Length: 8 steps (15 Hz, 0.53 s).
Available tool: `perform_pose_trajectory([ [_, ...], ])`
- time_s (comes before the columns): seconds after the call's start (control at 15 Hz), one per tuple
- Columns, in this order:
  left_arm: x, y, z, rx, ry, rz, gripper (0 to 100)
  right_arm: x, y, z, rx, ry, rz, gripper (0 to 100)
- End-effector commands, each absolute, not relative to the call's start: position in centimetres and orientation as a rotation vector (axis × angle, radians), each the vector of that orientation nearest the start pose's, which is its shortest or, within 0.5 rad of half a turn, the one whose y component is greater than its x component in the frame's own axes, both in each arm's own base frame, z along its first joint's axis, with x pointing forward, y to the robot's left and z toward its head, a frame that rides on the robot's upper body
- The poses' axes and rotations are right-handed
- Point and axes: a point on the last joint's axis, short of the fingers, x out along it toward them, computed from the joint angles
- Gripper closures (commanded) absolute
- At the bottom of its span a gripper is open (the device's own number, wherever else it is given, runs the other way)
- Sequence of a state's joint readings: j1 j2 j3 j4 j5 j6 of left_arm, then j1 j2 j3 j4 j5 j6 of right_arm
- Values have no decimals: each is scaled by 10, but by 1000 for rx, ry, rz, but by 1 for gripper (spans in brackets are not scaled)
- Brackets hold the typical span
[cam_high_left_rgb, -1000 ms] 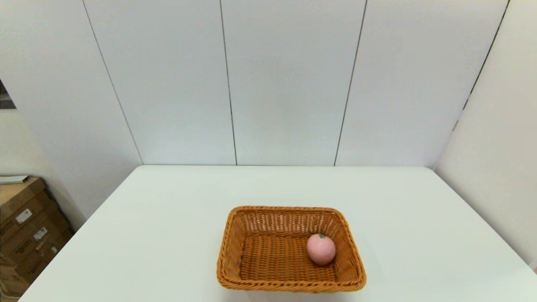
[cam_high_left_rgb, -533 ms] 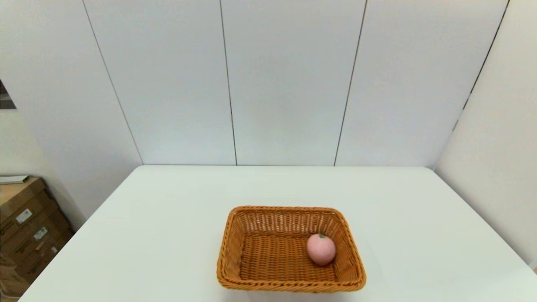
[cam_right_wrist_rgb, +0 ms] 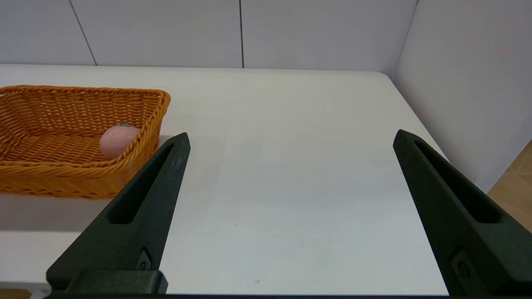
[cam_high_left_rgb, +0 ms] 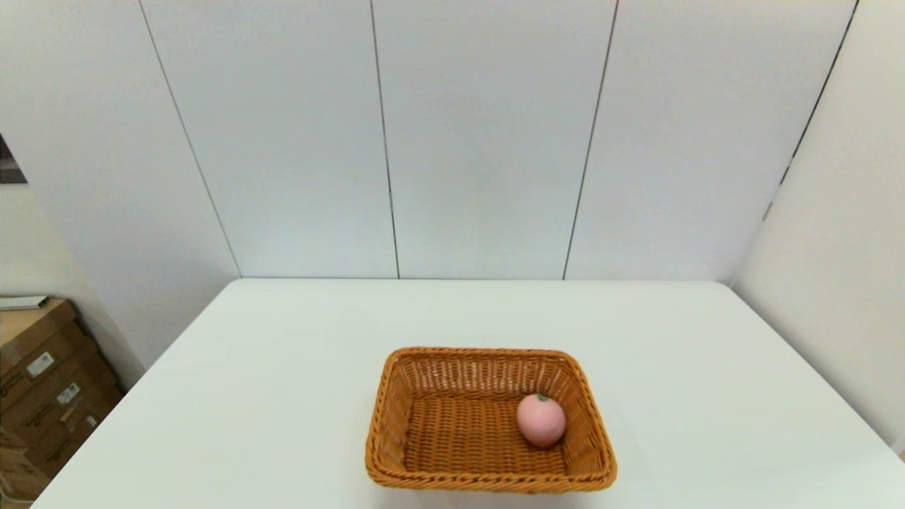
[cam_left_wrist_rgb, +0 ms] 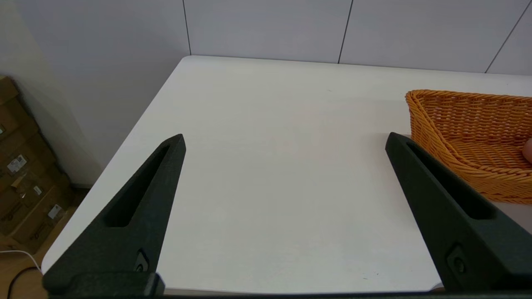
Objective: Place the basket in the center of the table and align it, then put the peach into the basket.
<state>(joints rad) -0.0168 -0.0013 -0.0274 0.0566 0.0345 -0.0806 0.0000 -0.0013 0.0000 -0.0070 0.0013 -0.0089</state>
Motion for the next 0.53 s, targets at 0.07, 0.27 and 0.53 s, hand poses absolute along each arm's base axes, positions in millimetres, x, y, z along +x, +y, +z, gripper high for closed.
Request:
perform_pose_trajectory([
  [0.07,-25,1,77,-81,27,20,0,-23,0,76,-9,-8,-2,0],
  [0.27,-25,1,77,-81,27,20,0,-23,0,76,0,-8,-5,0],
  [0.53,-25,1,77,-81,27,20,0,-23,0,76,6,-6,-6,0],
])
